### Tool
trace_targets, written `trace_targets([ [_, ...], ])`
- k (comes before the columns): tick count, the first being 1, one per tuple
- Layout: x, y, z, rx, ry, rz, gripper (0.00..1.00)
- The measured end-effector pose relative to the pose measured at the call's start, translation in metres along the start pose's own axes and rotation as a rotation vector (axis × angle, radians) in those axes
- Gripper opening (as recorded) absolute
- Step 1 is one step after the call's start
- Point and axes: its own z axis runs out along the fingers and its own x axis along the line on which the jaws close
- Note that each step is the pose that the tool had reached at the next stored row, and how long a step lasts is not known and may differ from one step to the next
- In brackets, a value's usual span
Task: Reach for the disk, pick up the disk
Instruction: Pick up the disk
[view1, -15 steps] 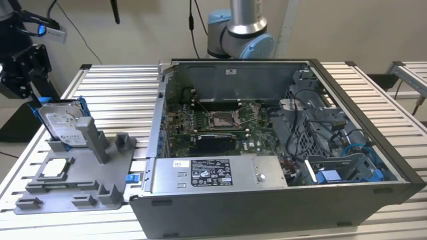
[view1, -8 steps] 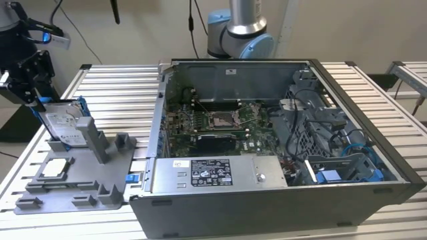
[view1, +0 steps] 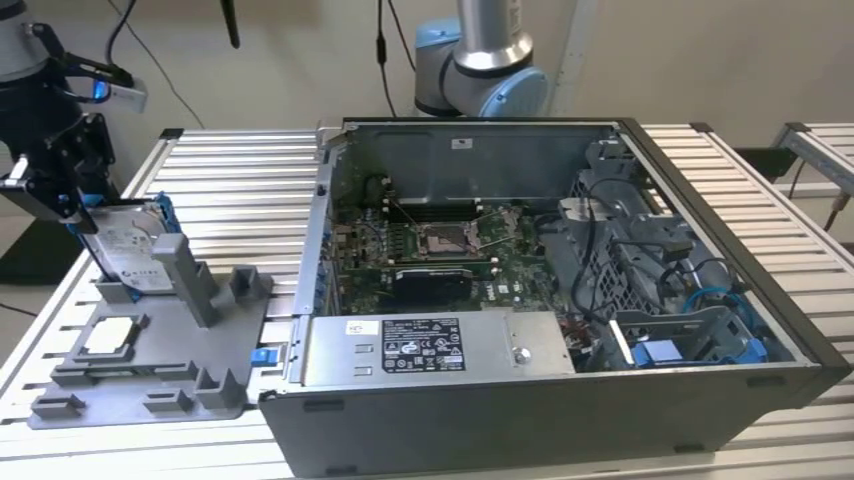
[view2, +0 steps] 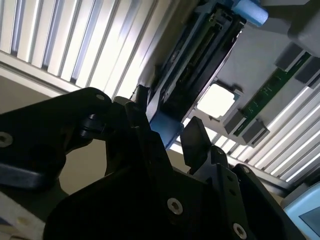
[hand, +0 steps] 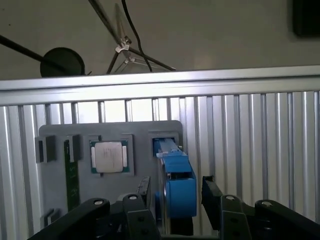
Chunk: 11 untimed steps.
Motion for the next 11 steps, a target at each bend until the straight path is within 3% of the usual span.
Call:
trace_targets([
  [8,0.0003,-0.0004,0.0144,0.0028,-0.0001,-0.003,1.0],
  [11,0.0004,-0.0005,0.02,0.0087,-0.0004,-0.004,1.0],
])
